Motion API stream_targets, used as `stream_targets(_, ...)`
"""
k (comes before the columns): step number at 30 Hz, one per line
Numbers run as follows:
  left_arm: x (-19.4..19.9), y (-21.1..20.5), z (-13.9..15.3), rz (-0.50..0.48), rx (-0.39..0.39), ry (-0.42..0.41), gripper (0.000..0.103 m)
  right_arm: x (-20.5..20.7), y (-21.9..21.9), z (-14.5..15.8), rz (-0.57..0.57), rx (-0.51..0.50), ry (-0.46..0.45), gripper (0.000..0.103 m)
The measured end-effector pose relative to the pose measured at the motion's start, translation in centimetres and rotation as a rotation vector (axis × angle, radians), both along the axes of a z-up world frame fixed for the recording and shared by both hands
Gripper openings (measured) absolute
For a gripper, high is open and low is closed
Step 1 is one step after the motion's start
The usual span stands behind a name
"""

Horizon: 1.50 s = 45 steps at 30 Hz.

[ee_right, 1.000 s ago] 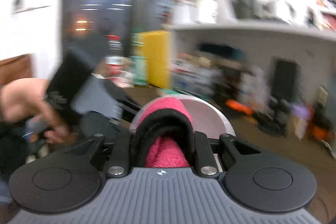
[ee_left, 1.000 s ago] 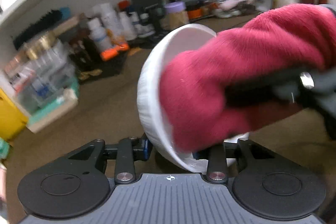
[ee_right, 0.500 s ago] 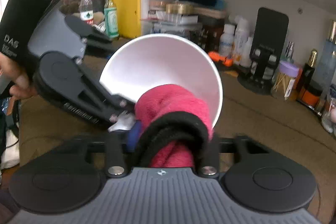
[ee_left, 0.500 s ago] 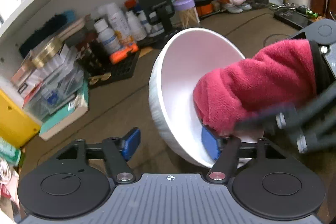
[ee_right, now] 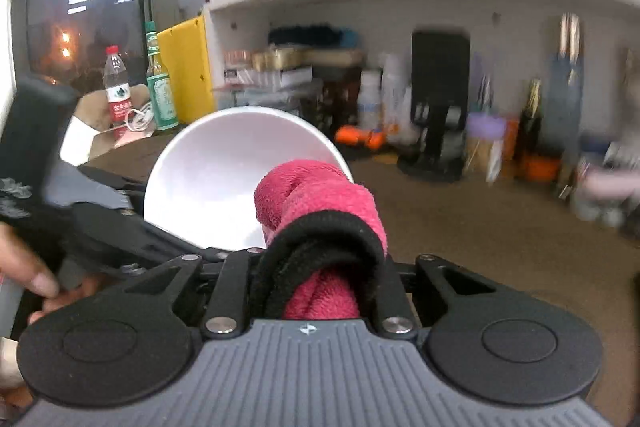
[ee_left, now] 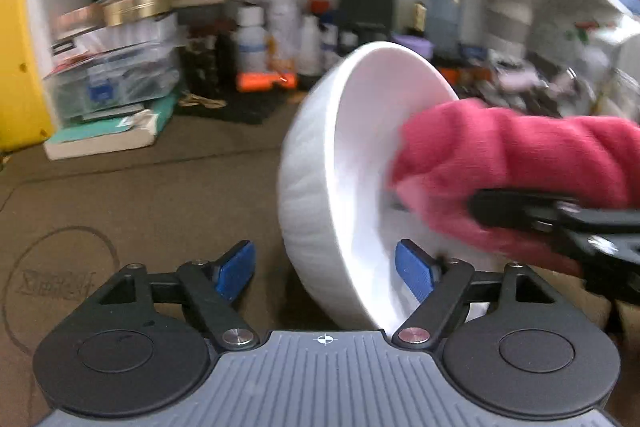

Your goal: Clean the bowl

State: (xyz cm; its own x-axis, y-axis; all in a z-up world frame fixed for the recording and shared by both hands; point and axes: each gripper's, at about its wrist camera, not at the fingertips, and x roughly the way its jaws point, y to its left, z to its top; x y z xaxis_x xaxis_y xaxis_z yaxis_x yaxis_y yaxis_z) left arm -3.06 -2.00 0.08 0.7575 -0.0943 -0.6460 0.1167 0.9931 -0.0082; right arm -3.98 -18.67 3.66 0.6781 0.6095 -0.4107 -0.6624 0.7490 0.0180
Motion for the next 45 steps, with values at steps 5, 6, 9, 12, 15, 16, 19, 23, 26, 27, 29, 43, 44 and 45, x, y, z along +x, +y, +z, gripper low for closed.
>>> stream_targets(5,-1.0,-1.2,1.2,-0.096,0.068,0.028,0.042,-0.1,1.3,-0.5,0.033,-0.117,0.014,0.019)
stream_targets(6,-1.3,-1.2,1.2,-0.114,0.079,0.031,0.042,-0.1,1.6,-0.5,0.033,-0.140,0.015,0.019)
stream_targets(9,-2.2,-0.8,1.5,-0.196,0.110,0.059,0.042,0.3,2.8,0.4,0.030,-0.145,0.006,0.020)
stream_targets(12,-2.7,-0.5,2.1,-0.279,0.146,0.092,0.041,0.2,4.3,1.8,0.054,-0.143,-0.041,0.020)
stream_targets(15,-2.7,0.0,2.5,-0.318,0.229,0.104,0.042,-1.3,5.8,2.2,0.175,-0.166,-0.170,0.020)
stream_targets(16,-2.5,0.3,2.6,-0.335,0.239,0.112,0.041,-1.8,6.3,2.2,0.225,-0.184,-0.215,0.020)
stream_targets(19,-1.6,1.1,2.9,-0.413,0.288,0.141,0.042,-3.9,6.2,2.4,0.438,-0.218,-0.295,0.019)
stream_targets(23,-0.7,1.0,3.2,-0.451,0.360,0.136,0.045,-2.4,4.3,2.6,0.427,-0.169,-0.194,0.019)
stream_targets(26,0.0,1.3,3.3,-0.338,0.335,0.093,0.047,1.3,2.4,1.2,0.221,-0.051,0.006,0.019)
stream_targets(27,0.1,1.6,3.5,-0.297,0.305,0.075,0.049,2.1,1.9,0.7,0.174,-0.017,0.052,0.020)
stream_targets(29,0.0,2.0,4.1,-0.221,0.211,0.028,0.065,4.0,0.3,-0.8,0.093,0.105,0.184,0.020)
stream_targets(43,-1.3,-0.2,0.7,0.074,-0.028,-0.019,0.037,1.3,-1.4,-2.5,-0.074,0.248,0.219,0.020)
stream_targets(44,-1.5,-0.1,0.8,0.063,-0.027,-0.023,0.033,0.8,-1.1,-2.0,-0.065,0.212,0.181,0.020)
stream_targets(45,-1.6,-0.1,1.0,0.034,-0.006,-0.025,0.031,0.3,-0.8,-1.4,-0.058,0.174,0.143,0.020)
